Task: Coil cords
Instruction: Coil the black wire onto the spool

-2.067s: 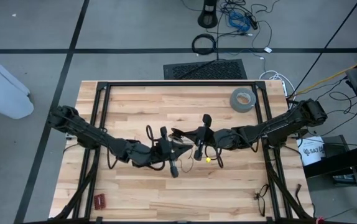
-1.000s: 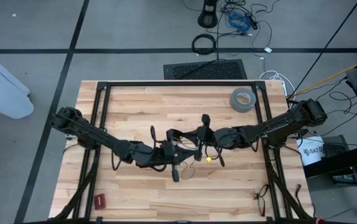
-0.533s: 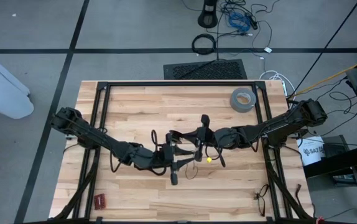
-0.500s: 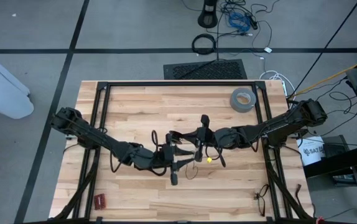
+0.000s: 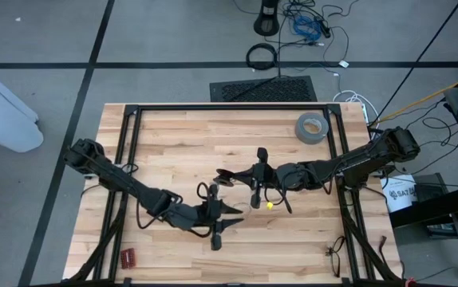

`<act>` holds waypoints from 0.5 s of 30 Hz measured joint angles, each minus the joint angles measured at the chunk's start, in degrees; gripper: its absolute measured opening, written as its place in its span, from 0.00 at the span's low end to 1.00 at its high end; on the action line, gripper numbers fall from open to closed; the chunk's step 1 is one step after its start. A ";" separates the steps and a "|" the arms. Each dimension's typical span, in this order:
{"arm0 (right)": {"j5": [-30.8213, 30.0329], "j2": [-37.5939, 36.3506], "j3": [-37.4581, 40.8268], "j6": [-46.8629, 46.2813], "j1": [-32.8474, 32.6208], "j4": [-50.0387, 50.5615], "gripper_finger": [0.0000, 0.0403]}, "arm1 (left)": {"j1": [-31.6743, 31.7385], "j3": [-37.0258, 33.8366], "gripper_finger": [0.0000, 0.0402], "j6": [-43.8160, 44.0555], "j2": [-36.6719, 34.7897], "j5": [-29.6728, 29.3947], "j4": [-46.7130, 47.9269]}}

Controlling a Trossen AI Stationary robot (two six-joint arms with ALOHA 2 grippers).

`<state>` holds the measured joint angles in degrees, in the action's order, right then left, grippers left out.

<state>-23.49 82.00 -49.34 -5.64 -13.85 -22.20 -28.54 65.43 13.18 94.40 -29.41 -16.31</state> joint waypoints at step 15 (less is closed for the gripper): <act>-0.06 -1.22 0.00 0.40 -0.02 0.11 0.00 | -12.71 0.00 0.26 1.60 -2.59 -7.21 0.58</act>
<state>-23.55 80.77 -49.34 -5.24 -13.87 -22.09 -41.25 65.43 14.79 91.81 -36.62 -15.74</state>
